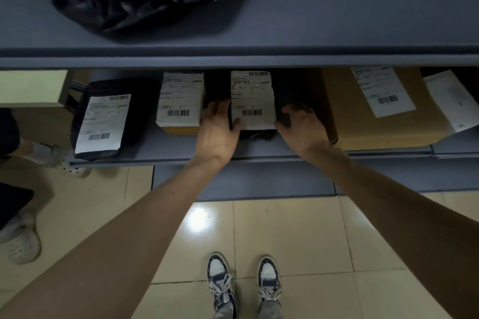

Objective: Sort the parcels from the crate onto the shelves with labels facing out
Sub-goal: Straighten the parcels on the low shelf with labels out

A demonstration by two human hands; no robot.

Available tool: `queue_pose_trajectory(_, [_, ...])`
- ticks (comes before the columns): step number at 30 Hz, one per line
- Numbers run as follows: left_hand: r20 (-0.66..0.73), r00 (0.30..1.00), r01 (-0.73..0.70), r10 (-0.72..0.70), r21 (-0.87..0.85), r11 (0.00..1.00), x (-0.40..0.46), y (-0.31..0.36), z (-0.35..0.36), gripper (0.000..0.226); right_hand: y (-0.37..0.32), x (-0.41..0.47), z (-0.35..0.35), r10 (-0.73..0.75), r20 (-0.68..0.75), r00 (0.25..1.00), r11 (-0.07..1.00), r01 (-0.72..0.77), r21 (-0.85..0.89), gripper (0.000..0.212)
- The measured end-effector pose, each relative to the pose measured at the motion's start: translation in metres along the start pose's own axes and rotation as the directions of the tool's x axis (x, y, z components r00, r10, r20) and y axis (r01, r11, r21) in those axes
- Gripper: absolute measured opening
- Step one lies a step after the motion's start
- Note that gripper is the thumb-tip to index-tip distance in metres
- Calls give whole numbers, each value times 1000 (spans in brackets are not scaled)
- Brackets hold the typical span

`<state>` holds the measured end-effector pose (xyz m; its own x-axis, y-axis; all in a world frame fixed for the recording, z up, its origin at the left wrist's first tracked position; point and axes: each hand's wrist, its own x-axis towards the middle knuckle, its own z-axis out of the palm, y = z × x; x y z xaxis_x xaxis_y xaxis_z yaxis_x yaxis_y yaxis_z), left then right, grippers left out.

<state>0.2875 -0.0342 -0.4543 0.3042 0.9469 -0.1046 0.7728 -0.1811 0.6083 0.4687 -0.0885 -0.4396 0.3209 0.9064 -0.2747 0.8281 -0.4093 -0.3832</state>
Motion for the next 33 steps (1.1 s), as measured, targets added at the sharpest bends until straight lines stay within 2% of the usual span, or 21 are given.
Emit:
queue_pose_trajectory(3, [19,992,-127,125,125,984,-10,14,-5,42,5,-4,-22,-39,-26,999,990,36,-138,42])
queue_pose_trajectory(7, [54,983,-180,175,120,976,-17,35,0,41,29,-2,-46,-42,-111,993,982,21,-187,40])
queue_pose_trajectory(11, [107,985,-144,135,80,986,-20,71,22,44,79,0,-66,-83,-192,978,941,13,-337,40])
queue_pose_trajectory(17, [184,981,-82,68,72,994,-20,150,77,60,191,-4,-104,49,-179,983,954,-99,-282,50])
queue_pose_trajectory(21, [198,979,24,-44,103,994,-15,181,111,69,252,-12,-126,54,-144,988,946,-96,-308,51])
queue_pose_trajectory(24, [186,971,143,-148,43,989,-13,187,129,70,278,-12,-127,131,-69,989,980,-139,-142,61])
queue_pose_trajectory(26, [194,953,257,-231,-118,959,-13,184,139,61,286,-7,-118,208,22,978,970,-209,122,60])
queue_pose_trajectory(29, [175,937,350,-304,-405,845,-17,177,150,45,291,-4,-102,279,75,957,770,-269,578,51])
queue_pose_trajectory(31, [134,940,336,-313,-525,782,-21,174,158,34,296,-5,-93,278,54,959,686,-237,688,52])
queue_pose_trajectory(33, [121,942,322,-312,-588,742,-24,174,163,27,298,-7,-87,261,30,965,661,-202,723,47])
